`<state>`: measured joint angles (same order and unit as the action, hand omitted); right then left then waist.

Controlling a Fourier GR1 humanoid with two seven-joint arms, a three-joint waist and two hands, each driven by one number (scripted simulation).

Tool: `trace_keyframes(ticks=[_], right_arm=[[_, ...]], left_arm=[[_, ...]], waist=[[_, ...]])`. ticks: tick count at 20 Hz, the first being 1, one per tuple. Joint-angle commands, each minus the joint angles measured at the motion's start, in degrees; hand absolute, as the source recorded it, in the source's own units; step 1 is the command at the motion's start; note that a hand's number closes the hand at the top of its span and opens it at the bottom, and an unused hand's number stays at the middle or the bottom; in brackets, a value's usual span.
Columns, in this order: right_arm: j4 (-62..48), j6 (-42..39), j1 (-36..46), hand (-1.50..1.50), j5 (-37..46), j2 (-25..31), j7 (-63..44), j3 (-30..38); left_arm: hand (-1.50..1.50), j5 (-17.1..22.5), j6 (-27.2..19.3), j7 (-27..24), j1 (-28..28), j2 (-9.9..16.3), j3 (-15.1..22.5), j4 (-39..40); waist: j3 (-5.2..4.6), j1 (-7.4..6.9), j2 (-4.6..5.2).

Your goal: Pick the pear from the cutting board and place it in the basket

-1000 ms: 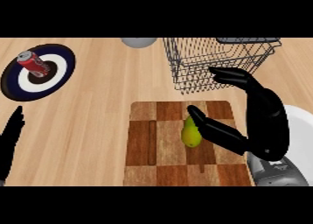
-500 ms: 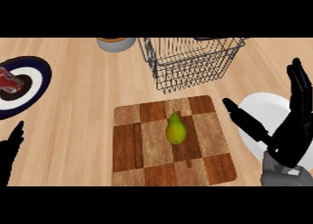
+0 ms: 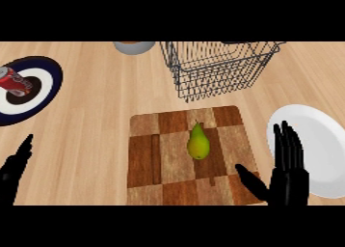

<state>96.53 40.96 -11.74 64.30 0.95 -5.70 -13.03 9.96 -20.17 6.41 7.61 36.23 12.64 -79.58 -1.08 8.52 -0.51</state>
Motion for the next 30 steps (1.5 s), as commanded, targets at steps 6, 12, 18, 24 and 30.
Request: trace_keyframes(ticks=[6,12,18,24,30], right_arm=[[4.65,-2.37,-12.86,-1.50,20.46,-0.93,-17.71,-10.96],[11.43,-6.26,-17.44,-1.50,33.00,-0.95,-33.69,-21.25],[15.25,-11.43,-17.61,-1.50,48.88,-0.95,-54.17,-35.42],[11.39,-23.42,-5.62,-1.50,56.86,-0.93,-72.39,-42.97],[8.54,-28.69,2.46,-1.50,54.26,-0.82,-75.45,-43.89]], left_arm=[[0.00,-1.49,-0.11,1.89,-1.55,-0.75,2.08,-1.07],[0.00,-1.39,1.07,3.05,-3.07,-0.22,2.12,-1.38],[0.00,-4.12,-0.55,4.21,-5.88,-3.71,4.86,-0.06],[0.00,-4.88,1.61,5.59,-7.48,-3.09,5.13,-0.77],[0.00,-5.66,1.91,6.94,-11.19,-5.48,5.17,1.98]], waist=[[0.40,-2.19,-0.17],[0.58,-3.79,-0.02],[0.83,-5.45,0.28],[1.01,-8.01,0.56],[1.05,-8.32,0.71]])
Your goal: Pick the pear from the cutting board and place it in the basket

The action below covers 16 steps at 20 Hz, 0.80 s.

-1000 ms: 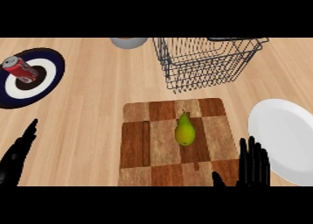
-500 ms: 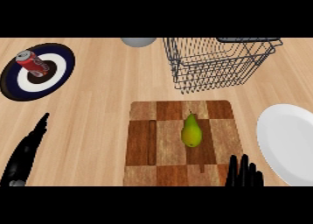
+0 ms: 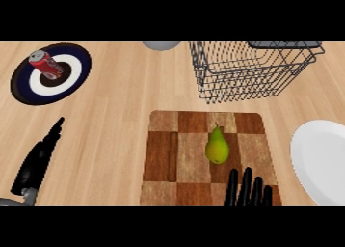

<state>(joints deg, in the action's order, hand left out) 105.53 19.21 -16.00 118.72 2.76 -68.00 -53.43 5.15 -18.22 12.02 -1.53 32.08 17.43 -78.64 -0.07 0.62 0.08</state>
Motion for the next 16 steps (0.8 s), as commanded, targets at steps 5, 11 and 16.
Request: trace_keyframes(ticks=[5,11,16], right_arm=[[-3.93,-7.29,12.34,-1.50,-3.74,-2.66,-15.12,-0.72],[-6.59,-7.28,14.60,-1.50,-6.38,-2.69,-16.92,0.00],[-7.44,-9.21,17.97,-1.50,-8.95,-2.70,-17.22,0.41]], left_arm=[[0.00,0.17,1.84,1.63,-2.24,-0.33,-1.09,0.21],[0.00,-1.81,1.45,-0.21,-2.18,-1.67,-0.73,2.47],[0.00,-2.97,0.54,-0.45,-2.30,-3.03,-0.49,2.40]], waist=[[0.07,-1.05,0.10],[0.07,-1.05,0.03],[0.07,-1.22,0.03]])
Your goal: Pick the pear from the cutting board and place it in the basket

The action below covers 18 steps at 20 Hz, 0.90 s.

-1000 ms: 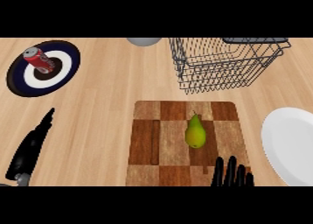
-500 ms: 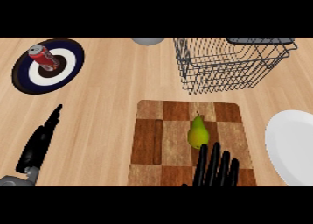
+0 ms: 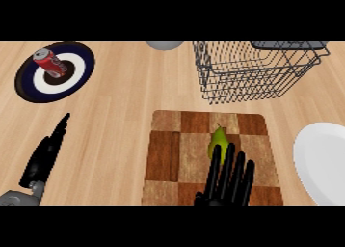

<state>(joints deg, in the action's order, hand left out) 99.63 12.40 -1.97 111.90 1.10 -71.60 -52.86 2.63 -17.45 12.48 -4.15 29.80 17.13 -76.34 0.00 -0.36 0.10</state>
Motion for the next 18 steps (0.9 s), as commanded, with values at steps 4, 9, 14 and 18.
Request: trace_keyframes(ticks=[4,9,14,18], right_arm=[[-4.50,1.16,3.08,-1.50,-3.36,-1.05,-13.63,0.96],[-6.21,2.43,3.22,-1.50,-6.21,-1.05,-12.79,3.56],[-12.61,5.70,6.15,-1.50,-8.50,-1.06,-12.43,7.56],[-12.89,9.46,4.98,-1.50,-9.11,-1.06,-10.64,9.70]], left_arm=[[0.00,-0.89,0.59,0.11,0.72,-0.23,0.00,-0.88],[0.00,-0.25,1.13,0.87,0.95,-0.50,-1.11,-1.46],[0.00,-0.60,1.98,0.83,0.21,0.05,-1.98,-1.43],[0.00,-0.98,2.08,0.68,-0.81,-1.09,-2.32,1.10]], waist=[[0.05,-0.13,-0.07],[0.04,-0.10,-0.08],[0.06,-0.24,0.02],[0.05,0.40,0.02]])
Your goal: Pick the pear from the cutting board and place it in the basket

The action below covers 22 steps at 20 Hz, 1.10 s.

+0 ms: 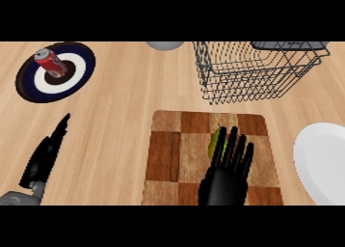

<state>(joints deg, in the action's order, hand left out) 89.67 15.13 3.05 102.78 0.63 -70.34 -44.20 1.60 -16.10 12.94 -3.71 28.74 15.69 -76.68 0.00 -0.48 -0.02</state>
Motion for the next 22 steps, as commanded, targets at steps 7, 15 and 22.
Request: trace_keyframes(ticks=[7,15,22], right_arm=[[-6.80,11.08,-0.49,-1.50,-0.38,-0.62,-10.40,4.30],[-9.00,8.23,5.25,-1.50,-3.98,-0.63,-12.42,6.18],[-15.22,14.80,4.98,-1.50,-6.06,-0.63,-7.67,9.94]], left_arm=[[0.00,-0.76,0.71,-0.60,0.16,-0.90,-1.14,1.05],[0.00,-1.60,1.65,-1.29,-1.48,-1.78,-2.16,3.30],[0.00,-1.40,4.01,-0.43,1.35,-0.35,-3.11,-0.90]], waist=[[0.04,0.43,0.08],[0.01,0.28,0.18],[0.04,-0.07,0.10]])
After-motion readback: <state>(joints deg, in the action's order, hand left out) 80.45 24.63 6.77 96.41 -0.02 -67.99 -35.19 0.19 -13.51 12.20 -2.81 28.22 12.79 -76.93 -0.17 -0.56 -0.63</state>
